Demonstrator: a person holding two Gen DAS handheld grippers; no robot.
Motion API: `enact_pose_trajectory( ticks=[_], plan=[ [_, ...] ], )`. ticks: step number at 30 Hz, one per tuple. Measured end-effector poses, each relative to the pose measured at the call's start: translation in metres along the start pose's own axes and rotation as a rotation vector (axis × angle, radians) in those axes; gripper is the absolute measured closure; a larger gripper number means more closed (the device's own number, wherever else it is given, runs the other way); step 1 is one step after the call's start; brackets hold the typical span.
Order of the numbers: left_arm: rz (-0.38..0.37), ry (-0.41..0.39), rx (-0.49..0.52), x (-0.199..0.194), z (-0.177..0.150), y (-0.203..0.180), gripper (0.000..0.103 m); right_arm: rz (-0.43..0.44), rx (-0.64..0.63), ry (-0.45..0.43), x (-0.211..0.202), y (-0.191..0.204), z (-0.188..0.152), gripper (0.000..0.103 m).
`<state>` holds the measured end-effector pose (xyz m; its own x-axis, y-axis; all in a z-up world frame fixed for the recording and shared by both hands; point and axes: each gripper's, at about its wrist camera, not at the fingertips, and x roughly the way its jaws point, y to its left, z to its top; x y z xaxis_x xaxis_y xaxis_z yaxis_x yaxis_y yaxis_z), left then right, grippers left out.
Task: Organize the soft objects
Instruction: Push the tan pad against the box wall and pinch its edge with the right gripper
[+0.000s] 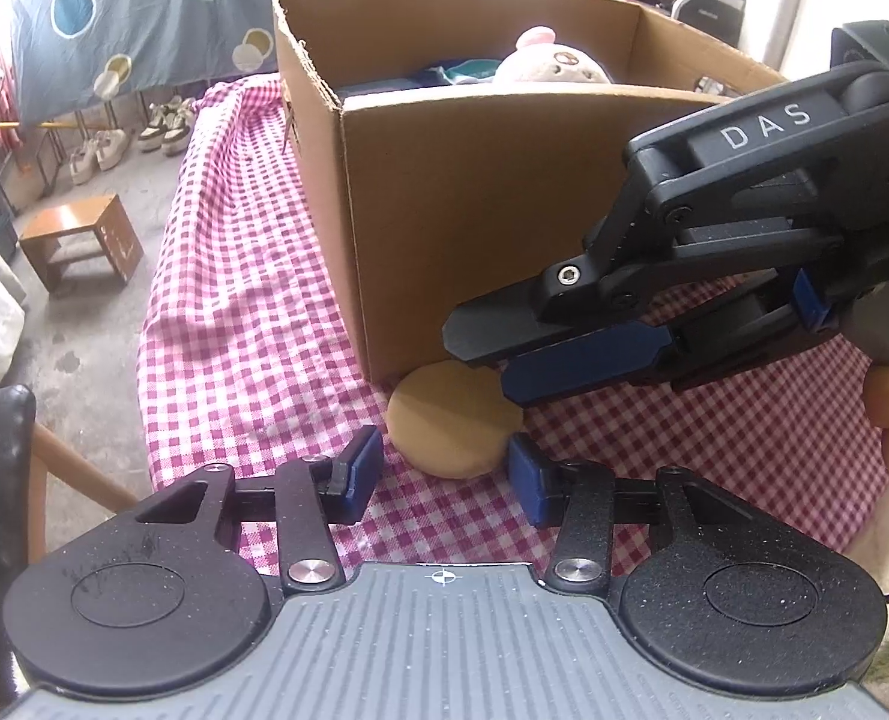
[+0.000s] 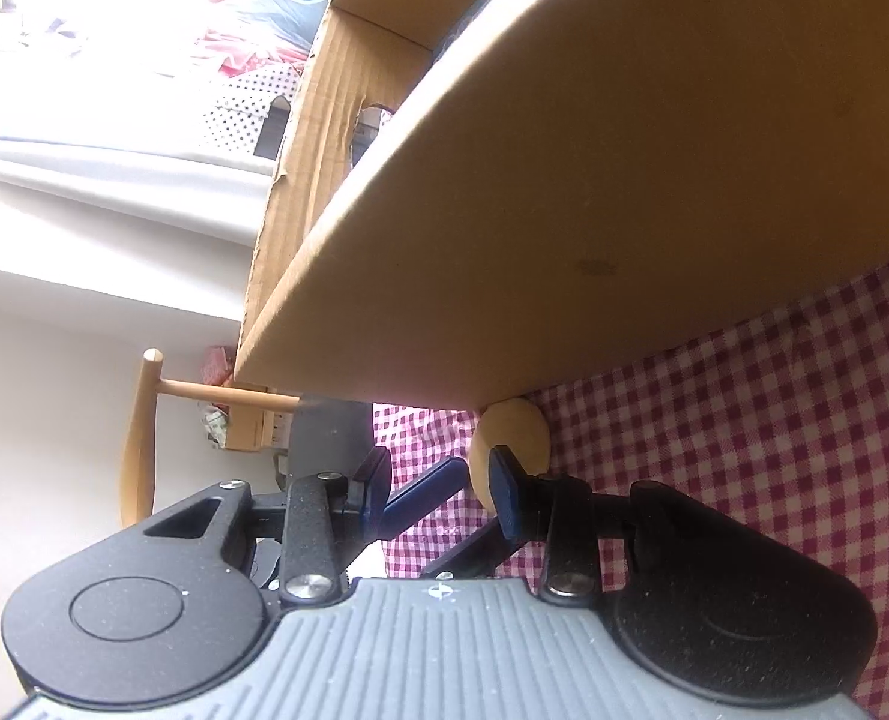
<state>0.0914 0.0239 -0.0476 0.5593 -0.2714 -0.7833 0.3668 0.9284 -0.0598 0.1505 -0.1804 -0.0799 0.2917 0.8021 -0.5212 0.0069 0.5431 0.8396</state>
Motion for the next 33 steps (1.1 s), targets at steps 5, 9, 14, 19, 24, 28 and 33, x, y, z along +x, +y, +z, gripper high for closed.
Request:
enact_pose_trajectory(
  ticks=[5,9,14,19,24,28,33],
  plan=[
    [-0.024,-0.003,-0.039,-0.003,-0.001,0.006,0.059,-0.056,-0.007,-0.026,-0.008,-0.002,0.002,0.063],
    [-0.046,-0.009,-0.073,-0.004,0.0,0.012,0.059,-0.078,0.014,-0.014,-0.006,-0.006,0.004,0.061],
    [-0.062,-0.025,-0.091,-0.005,0.0,0.014,0.059,-0.069,0.06,0.005,-0.002,-0.015,0.004,0.057],
    [-0.078,-0.026,-0.105,-0.005,0.001,0.016,0.059,-0.026,0.112,0.026,-0.003,-0.029,0.007,0.057],
    [-0.096,-0.034,-0.122,-0.007,0.002,0.019,0.059,0.013,0.164,0.021,0.002,-0.036,0.011,0.058],
    [-0.109,-0.02,-0.128,-0.004,0.002,0.019,0.059,0.011,0.17,0.011,0.001,-0.041,0.013,0.069],
    [-0.118,-0.004,-0.128,0.0,0.003,0.019,0.057,-0.011,0.147,0.004,0.003,-0.04,0.011,0.085]
  ],
)
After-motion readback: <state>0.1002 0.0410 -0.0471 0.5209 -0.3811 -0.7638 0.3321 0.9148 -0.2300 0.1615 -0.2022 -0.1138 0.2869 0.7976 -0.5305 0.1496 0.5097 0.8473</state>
